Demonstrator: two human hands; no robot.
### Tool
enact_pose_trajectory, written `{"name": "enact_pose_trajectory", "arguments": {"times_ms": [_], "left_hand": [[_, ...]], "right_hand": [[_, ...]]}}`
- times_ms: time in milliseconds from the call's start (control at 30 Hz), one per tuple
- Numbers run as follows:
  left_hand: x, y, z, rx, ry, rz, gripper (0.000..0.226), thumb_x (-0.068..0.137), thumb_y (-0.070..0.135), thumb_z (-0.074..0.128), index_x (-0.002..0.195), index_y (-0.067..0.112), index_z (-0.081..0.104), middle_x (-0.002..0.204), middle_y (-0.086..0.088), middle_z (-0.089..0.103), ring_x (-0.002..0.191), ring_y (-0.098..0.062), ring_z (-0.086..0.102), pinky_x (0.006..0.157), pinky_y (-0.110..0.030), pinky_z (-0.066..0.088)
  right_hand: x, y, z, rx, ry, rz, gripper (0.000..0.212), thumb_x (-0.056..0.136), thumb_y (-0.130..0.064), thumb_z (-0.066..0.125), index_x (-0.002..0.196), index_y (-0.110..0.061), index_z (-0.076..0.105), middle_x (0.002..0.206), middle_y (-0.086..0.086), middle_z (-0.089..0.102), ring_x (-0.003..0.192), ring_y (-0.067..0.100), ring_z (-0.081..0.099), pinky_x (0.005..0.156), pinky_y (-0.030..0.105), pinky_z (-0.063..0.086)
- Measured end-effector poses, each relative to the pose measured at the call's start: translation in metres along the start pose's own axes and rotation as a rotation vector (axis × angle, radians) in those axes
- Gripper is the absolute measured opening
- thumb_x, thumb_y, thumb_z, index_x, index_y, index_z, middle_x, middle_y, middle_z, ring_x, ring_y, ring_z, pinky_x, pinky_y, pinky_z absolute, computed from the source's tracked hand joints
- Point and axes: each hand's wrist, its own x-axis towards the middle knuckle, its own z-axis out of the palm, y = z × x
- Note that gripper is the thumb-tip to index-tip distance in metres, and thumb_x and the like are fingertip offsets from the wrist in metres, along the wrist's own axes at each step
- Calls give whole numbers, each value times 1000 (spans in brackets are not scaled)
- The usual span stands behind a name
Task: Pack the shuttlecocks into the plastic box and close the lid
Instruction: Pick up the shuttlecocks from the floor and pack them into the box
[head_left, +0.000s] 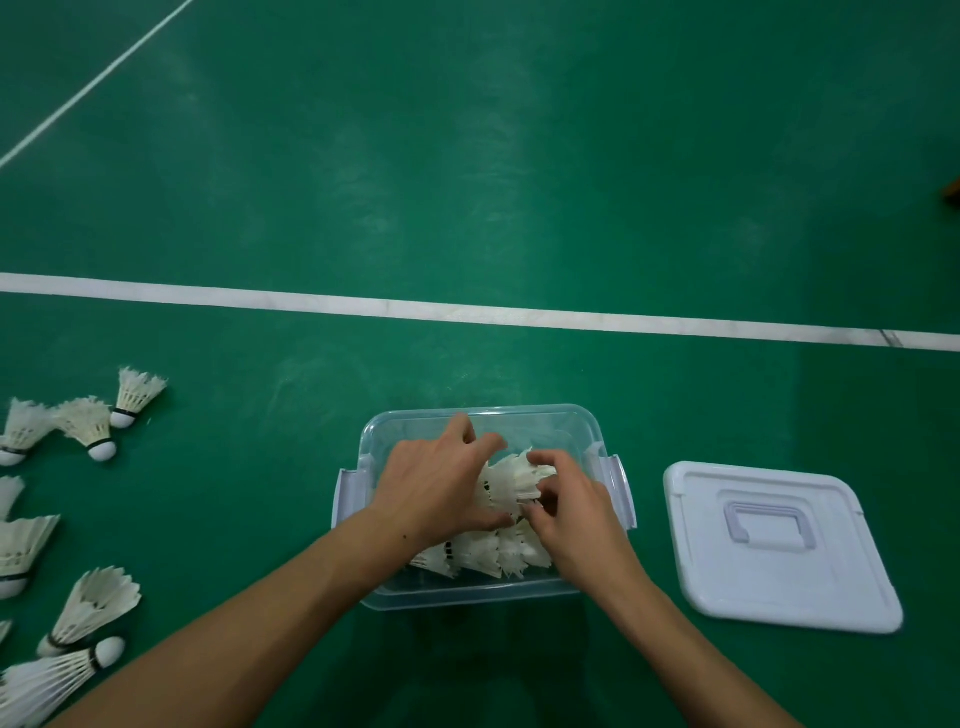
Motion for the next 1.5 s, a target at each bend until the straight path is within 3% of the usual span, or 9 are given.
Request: {"name": "enact_pose_trajectory", "arguments": {"times_ms": [100, 233, 333, 533, 833, 967, 1067, 1267, 1500], "left_hand": [[-7, -8, -12, -161, 52, 78, 93, 72, 82, 71, 149, 41, 40, 118, 12, 48, 86, -4, 59, 70, -30, 51], [-15, -19, -29, -469, 162, 201, 95, 64, 72, 85, 145, 35, 51, 102, 20, 44, 83, 8, 50, 67, -11, 36], [-8, -16, -36, -633, 226, 241, 95, 63, 63, 89, 144, 28, 54, 99, 16, 47, 76, 2, 47, 66, -11, 36], [5, 1, -35, -861, 243, 287, 87, 66, 45, 97, 142, 31, 56, 104, 7, 54, 72, -8, 44, 66, -17, 39], [-4, -6, -20, -833, 350, 218, 81, 73, 43, 93, 144, 33, 54, 138, 11, 52, 120, -17, 59, 95, -24, 50], [-1, -9, 3, -570, 198, 158, 84, 72, 73, 78, 143, 37, 51, 139, 20, 52, 126, 1, 50, 105, -31, 49], [8, 8, 20, -301, 91, 144, 97, 70, 84, 68, 151, 37, 42, 147, 18, 48, 134, -6, 41, 117, -37, 39], [16, 30, 44, -47, 96, 87, 80, 80, 76, 65, 144, 30, 48, 137, 9, 54, 121, -16, 45, 104, -35, 37], [2, 10, 44, -261, 150, 35, 71, 76, 74, 63, 136, 37, 56, 125, 15, 55, 114, -10, 48, 97, -33, 44]], "right_hand": [[-3, -3, -12, 1, -100, 13, 54, 99, -23, 70, 146, -30, 43, 104, -8, 69, 90, 3, 66, 75, 23, 55], [-17, -15, -37, -182, -36, -101, 53, 97, -35, 72, 145, -33, 49, 138, -11, 63, 122, 6, 60, 103, 35, 53], [-25, -29, -54, 51, -29, -244, 44, 92, -34, 79, 132, -36, 62, 131, -23, 64, 118, -3, 60, 101, 29, 54], [-24, -35, -43, 313, -81, -309, 23, 86, -21, 86, 106, -27, 75, 105, -13, 75, 101, 11, 71, 88, 25, 56], [-19, -3, -44, 279, 169, -201, 18, 91, -34, 81, 104, -32, 69, 101, -17, 72, 102, 6, 68, 91, 37, 57], [-20, 15, -56, 219, 330, -151, 19, 90, -34, 80, 103, -36, 66, 101, -16, 70, 101, 5, 66, 89, 34, 57], [-23, 19, -59, 134, 399, -151, 23, 89, -29, 81, 102, -38, 63, 99, -24, 66, 101, 3, 62, 86, 29, 54], [-27, 20, -55, -21, 401, -196, 20, 88, -25, 81, 98, -33, 66, 94, -25, 65, 96, 9, 59, 79, 21, 48], [-26, 12, -32, -125, 313, -235, 19, 89, -31, 79, 102, -33, 65, 96, -24, 65, 94, 4, 58, 83, 30, 53]]}}
